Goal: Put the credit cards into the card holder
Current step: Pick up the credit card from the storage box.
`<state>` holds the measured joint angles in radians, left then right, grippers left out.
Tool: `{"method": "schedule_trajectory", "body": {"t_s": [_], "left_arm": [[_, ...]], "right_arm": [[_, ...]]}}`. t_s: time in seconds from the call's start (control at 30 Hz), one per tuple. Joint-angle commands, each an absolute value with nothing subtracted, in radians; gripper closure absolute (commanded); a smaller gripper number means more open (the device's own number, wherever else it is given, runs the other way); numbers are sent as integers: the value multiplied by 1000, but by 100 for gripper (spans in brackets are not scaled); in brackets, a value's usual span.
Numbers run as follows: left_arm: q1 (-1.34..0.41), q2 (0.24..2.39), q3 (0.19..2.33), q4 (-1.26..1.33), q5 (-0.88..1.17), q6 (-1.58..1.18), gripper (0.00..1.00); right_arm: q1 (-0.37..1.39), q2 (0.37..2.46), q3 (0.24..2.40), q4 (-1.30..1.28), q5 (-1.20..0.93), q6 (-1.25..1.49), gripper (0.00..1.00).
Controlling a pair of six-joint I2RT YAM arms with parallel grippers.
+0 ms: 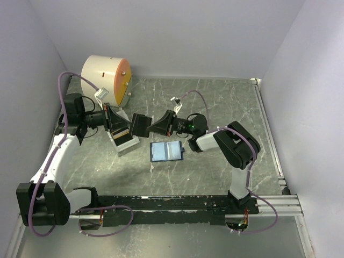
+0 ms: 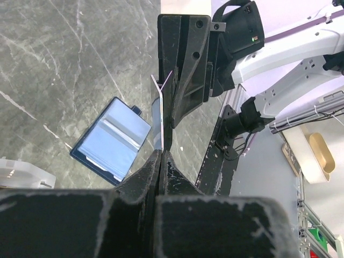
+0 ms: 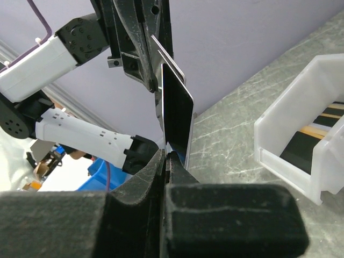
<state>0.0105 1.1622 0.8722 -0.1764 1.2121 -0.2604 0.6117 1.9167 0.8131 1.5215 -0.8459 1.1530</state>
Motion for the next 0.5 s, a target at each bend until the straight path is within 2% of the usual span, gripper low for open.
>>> {"method": "schedule_trajectory", "body": {"t_s": [0.0,0.13,0.27,0.47], "left_arm": [[21,1171,880,-194,1164,-228,93],[28,1206,876,-311,1068,-121,93],[63,1239,850,-391,909,-51,93],[70,1290,858,-467,638,-2,93]], "right_arm": [[611,1971,836,1620,-834,1174,100],[640,2076,935,1534,-821,1150,100],[683,2201,1064,1445,-779,1116,100],[728,2280,1188,1222,-760,1000,100]]}}
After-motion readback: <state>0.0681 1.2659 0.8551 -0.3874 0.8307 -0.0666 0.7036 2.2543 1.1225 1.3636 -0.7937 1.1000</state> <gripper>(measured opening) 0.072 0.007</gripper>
